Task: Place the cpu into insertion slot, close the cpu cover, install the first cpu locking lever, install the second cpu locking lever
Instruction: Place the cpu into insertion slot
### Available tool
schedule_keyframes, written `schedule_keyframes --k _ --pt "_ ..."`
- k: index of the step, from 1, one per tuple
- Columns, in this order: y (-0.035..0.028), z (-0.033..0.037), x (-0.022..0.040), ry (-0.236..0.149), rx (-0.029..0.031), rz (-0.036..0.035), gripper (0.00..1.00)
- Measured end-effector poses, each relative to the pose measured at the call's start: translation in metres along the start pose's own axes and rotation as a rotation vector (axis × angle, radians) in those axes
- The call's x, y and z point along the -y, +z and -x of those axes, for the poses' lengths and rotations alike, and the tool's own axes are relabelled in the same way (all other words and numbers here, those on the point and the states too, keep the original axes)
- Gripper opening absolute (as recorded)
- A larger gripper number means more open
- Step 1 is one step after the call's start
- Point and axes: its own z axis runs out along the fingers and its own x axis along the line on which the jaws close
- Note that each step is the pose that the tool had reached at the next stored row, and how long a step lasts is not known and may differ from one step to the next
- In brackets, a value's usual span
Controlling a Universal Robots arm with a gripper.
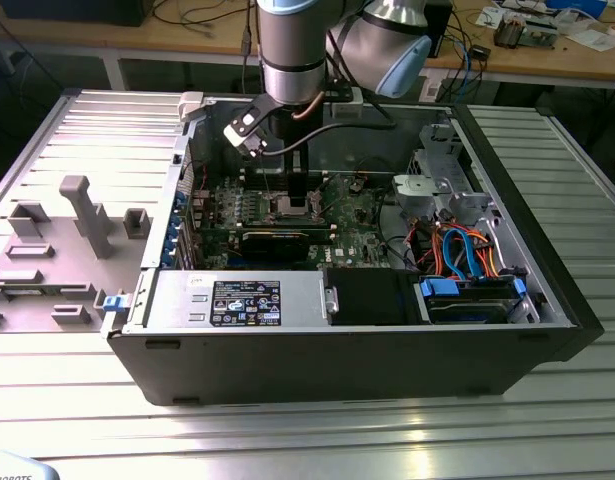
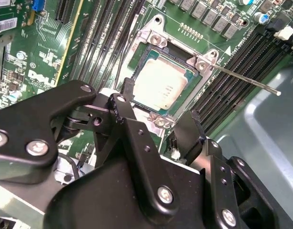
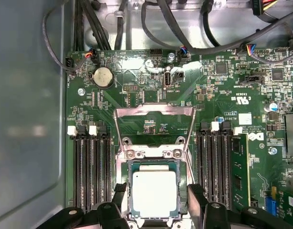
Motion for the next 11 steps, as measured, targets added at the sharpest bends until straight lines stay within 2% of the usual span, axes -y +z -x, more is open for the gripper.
schedule_keyframes --k 9,11 --pt "-0.0002 0.0 0.0 0.0 -0.0001 0.0 0.62" --pt "-0.0021 0.0001 -0.0001 0.0 0.0002 -0.0002 0.62"
